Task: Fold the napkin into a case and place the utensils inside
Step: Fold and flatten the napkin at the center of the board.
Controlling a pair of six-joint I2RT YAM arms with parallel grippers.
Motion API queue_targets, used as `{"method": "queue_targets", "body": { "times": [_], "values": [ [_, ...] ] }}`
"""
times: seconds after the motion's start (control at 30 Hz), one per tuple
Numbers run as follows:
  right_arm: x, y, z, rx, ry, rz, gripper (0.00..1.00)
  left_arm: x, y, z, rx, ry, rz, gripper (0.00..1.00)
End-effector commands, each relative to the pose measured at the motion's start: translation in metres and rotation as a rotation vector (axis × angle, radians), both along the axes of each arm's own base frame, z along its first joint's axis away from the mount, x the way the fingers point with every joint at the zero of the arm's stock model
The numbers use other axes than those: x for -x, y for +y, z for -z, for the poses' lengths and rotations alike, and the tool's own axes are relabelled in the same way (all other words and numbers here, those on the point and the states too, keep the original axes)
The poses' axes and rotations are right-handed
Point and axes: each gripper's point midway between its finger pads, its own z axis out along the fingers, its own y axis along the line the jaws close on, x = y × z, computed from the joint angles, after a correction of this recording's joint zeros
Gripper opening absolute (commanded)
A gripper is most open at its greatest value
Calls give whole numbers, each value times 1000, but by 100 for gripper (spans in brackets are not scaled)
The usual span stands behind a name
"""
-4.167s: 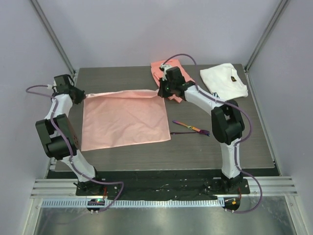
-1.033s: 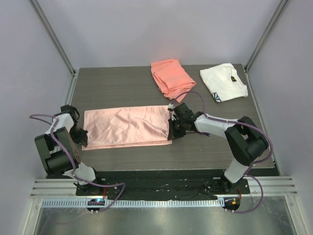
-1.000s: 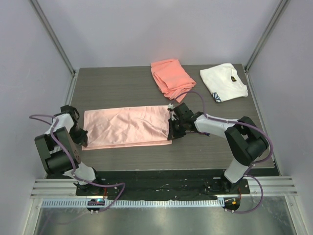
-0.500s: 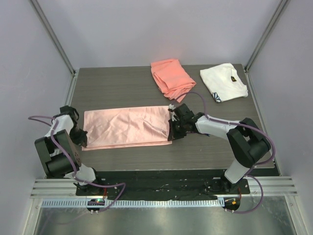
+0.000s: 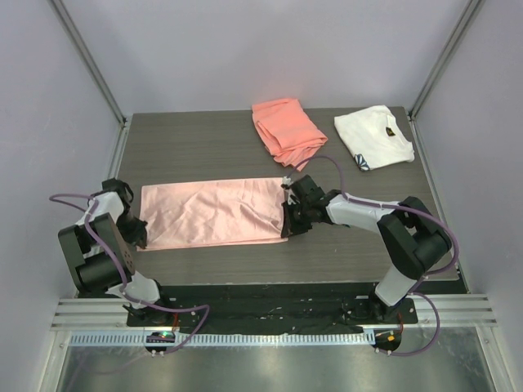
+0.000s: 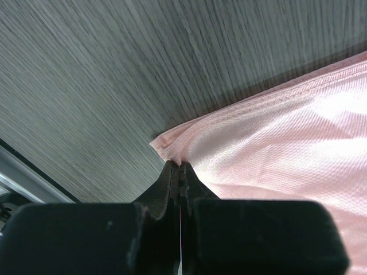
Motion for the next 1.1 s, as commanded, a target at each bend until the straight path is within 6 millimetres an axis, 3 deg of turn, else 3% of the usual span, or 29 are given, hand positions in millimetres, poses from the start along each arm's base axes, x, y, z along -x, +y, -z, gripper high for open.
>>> {"method": "queue_targets", "body": {
  "times": [0.0, 0.23, 0.43, 0.5, 0.6, 0.63, 0.67, 0.7, 0.8, 0.87, 0.97, 1.0, 1.07],
  "values": [
    [-1, -1, 6, 8, -3, 4, 2, 5, 7, 5, -23, 28, -33, 0],
    [2, -3, 10, 16, 7, 3, 2, 7, 9, 5, -32, 33, -37, 0],
    [2, -1, 7, 7, 6, 1, 10, 6, 10, 5, -28, 31, -38, 0],
    [2, -4, 3, 22, -1, 3, 18, 1, 11, -3, -41, -3, -41, 1],
    [-2, -9, -20, 44, -29, 3, 40, -4, 13, -23, -62, -60, -45, 21],
    [-6, -7, -30, 39, -52, -6, 46, -8, 14, -33, -72, -84, -47, 33],
    [-6, -9, -39, 38, -64, -9, 59, -10, 13, -43, -75, -121, -44, 39],
    [-6, -12, -54, 36, -93, 0, 66, -11, 13, -52, -77, -139, -45, 54],
    [-15, -13, -85, 19, -184, -3, 75, -18, 11, -77, -86, -222, -35, 69],
    [-19, -12, -93, 16, -207, -11, 76, -24, 7, -88, -78, -278, -19, 70],
    [-23, 3, -94, -41, -198, -29, 76, -38, -11, -89, -11, -362, 81, 49],
    [-25, 8, -91, -55, -189, -28, 76, -39, -26, -83, 55, -386, 108, 42],
    [-29, 22, -82, -110, -160, -25, 75, -50, -38, -78, 108, -442, 127, 35]
  ]
}}
